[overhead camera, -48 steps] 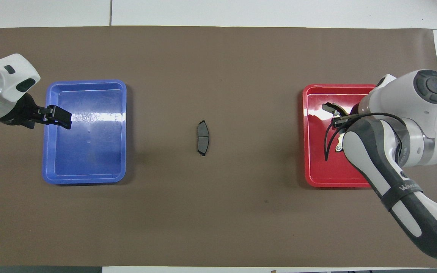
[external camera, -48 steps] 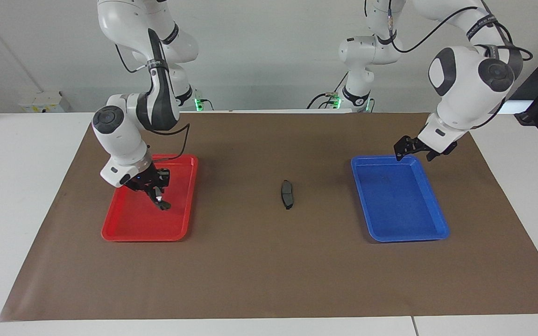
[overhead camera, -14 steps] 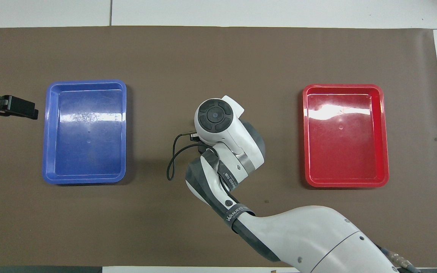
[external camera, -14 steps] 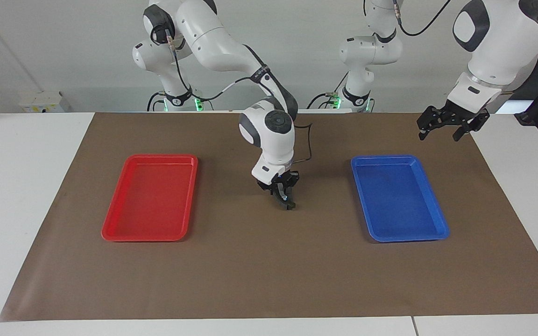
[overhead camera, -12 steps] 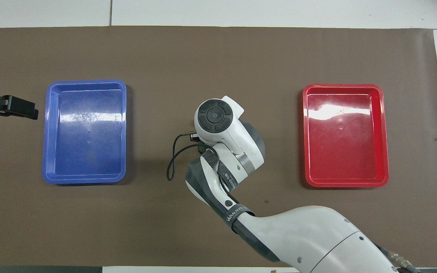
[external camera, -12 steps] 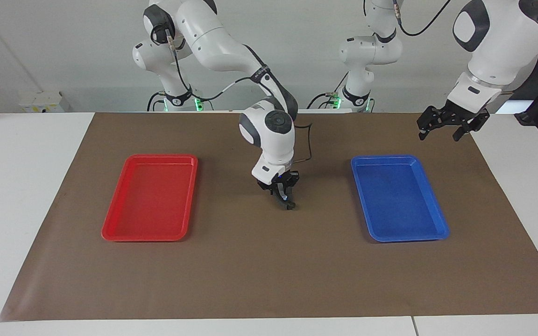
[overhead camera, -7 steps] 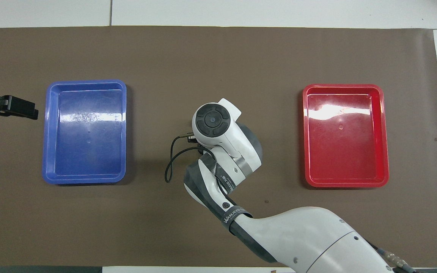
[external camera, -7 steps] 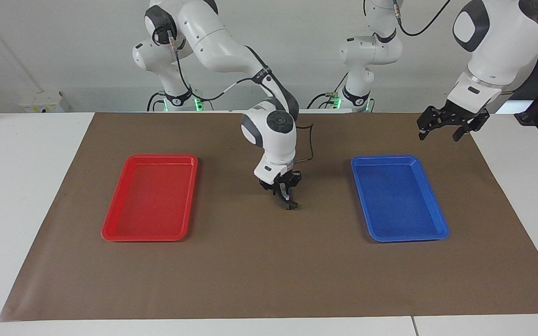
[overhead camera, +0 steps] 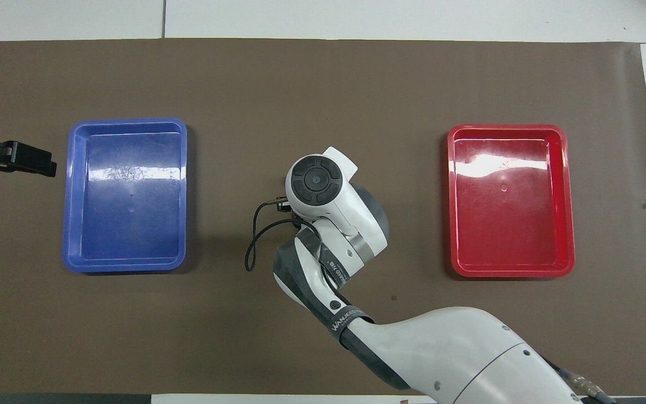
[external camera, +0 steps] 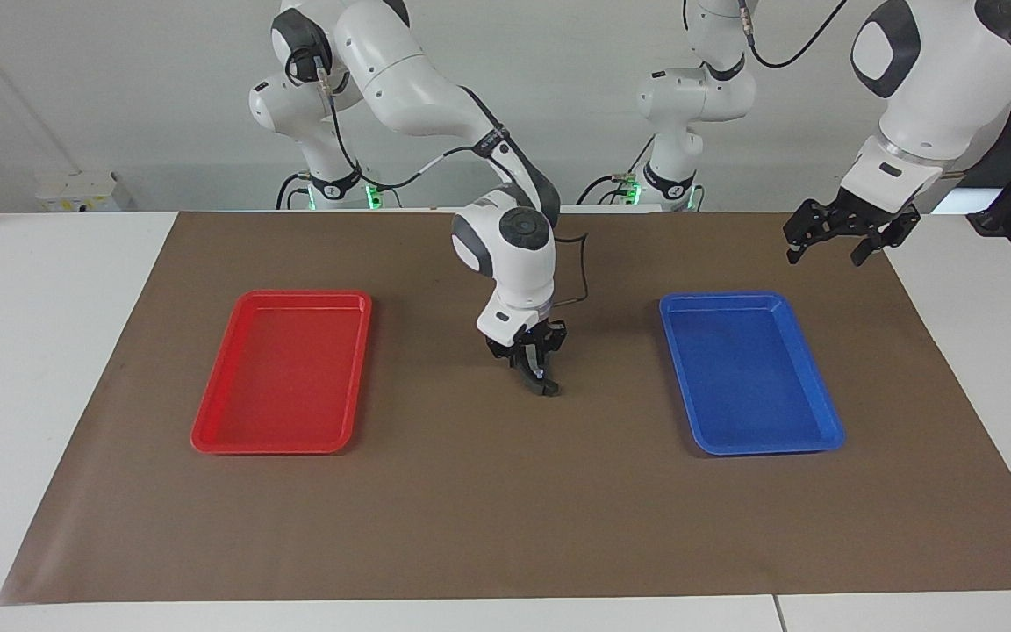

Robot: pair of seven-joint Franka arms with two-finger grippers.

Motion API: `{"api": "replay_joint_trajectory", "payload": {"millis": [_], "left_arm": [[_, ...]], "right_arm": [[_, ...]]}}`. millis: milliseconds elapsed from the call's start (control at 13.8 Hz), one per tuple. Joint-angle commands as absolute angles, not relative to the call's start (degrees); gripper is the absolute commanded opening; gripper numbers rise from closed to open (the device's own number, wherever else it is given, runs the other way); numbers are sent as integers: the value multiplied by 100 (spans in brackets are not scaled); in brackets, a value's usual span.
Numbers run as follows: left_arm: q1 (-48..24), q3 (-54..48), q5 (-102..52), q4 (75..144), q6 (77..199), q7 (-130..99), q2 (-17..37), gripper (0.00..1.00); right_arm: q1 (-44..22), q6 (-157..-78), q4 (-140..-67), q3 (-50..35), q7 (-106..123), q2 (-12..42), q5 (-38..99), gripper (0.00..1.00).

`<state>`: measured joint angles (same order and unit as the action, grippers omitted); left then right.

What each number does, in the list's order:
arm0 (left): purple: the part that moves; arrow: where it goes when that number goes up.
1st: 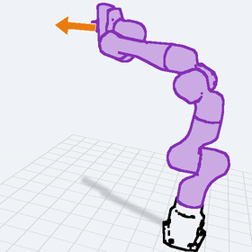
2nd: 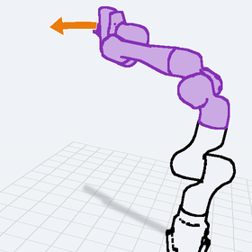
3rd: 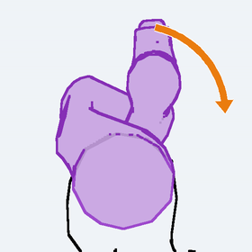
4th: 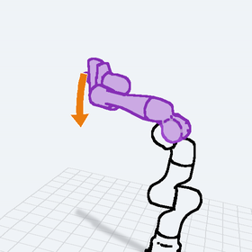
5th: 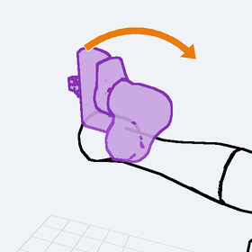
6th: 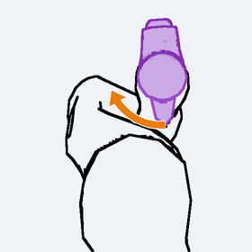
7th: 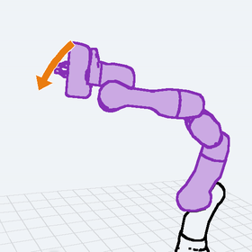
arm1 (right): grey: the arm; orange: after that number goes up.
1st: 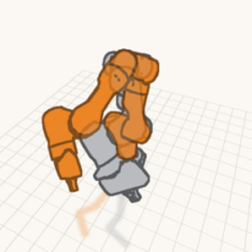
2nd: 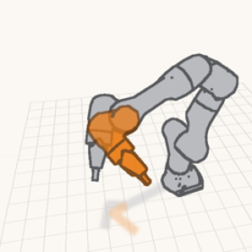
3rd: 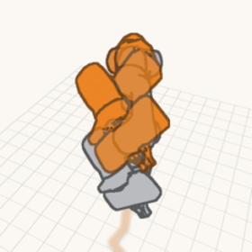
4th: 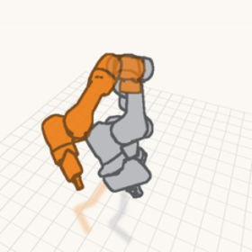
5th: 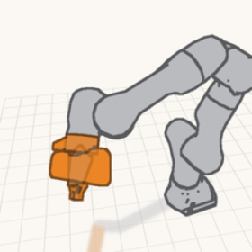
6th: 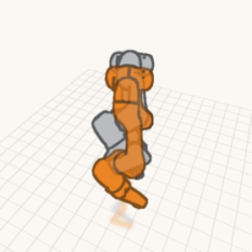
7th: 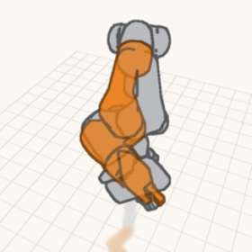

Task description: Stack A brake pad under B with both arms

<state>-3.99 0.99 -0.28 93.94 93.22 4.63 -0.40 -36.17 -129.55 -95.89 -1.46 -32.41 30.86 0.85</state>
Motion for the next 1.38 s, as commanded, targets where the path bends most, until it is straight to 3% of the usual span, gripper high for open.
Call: {"api": "replay_joint_trajectory", "payload": {"millis": [0, 291, 509, 945, 1309], "left_arm": [[-352, 88, -26, 9519, 9352, 501, -149, 100], [-352, 88, -18, 9519, 9352, 501, -149, 100], [-352, 88, -18, 9519, 9352, 501, -149, 100], [-352, 88, -26, 9519, 9352, 501, -149, 100], [-352, 88, -26, 9519, 9352, 501, -149, 100]], "right_arm": [[-3604, -13008, -9642, -149, -3349, 3015, 123, 100], [-3359, -12455, -9659, -79, -3384, 2261, 132, 100], [-2491, -11911, -9651, -70, -3296, 1461, 0, 100], [-873, -11217, -9598, -88, -1982, 599, -659, 100], [-177, -9970, -9458, -79, -1197, -61, -554, 100]]}}
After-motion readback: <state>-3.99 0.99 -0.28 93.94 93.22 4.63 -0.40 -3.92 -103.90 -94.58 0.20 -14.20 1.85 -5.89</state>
